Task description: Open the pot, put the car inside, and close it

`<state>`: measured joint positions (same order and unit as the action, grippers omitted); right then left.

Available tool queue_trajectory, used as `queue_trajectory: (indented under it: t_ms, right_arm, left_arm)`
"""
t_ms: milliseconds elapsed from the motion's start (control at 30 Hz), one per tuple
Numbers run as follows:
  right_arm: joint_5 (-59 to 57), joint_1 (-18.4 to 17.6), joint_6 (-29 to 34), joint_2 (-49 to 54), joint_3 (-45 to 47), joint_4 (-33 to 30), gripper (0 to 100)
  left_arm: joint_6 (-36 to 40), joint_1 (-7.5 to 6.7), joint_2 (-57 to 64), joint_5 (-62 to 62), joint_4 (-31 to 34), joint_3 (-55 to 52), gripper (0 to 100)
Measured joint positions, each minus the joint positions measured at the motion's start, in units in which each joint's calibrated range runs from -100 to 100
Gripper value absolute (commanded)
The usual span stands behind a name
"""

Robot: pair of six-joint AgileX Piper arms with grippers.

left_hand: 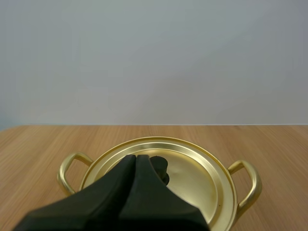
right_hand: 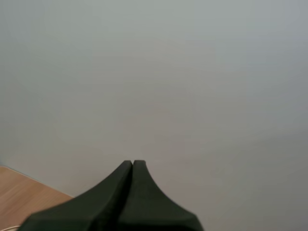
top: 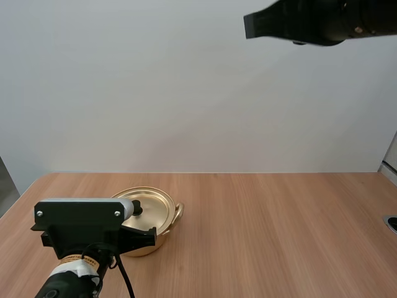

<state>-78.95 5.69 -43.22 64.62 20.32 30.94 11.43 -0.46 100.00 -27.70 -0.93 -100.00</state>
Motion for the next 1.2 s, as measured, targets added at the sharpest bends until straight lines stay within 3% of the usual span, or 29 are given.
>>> queue_trajectory:
  t_ms: [533, 767, 1033, 1200]
  right_arm:
    - [18.5, 0.0, -0.7, 0.0, 26.8, 0.0, 0]
    - [19.1, 0.0, -0.7, 0.0, 30.3, 0.1, 0]
    - [30.8, -0.1, -2.4, 0.0, 39.4, 1.3, 0]
    - [34.8, -2.9, -2.6, 1.0, 44.5, -1.5, 0]
  left_arm:
    - [0.0, 0.00, 0.0, -1.6, 0.0, 0.0, 0]
    - [0.0, 0.00, 0.0, -1.6, 0.0, 0.0, 0]
    - [0.0, 0.00, 0.0, -1.6, 0.0, 0.0, 0]
    - [0.0, 0.00, 0.0, -1.6, 0.0, 0.0, 0]
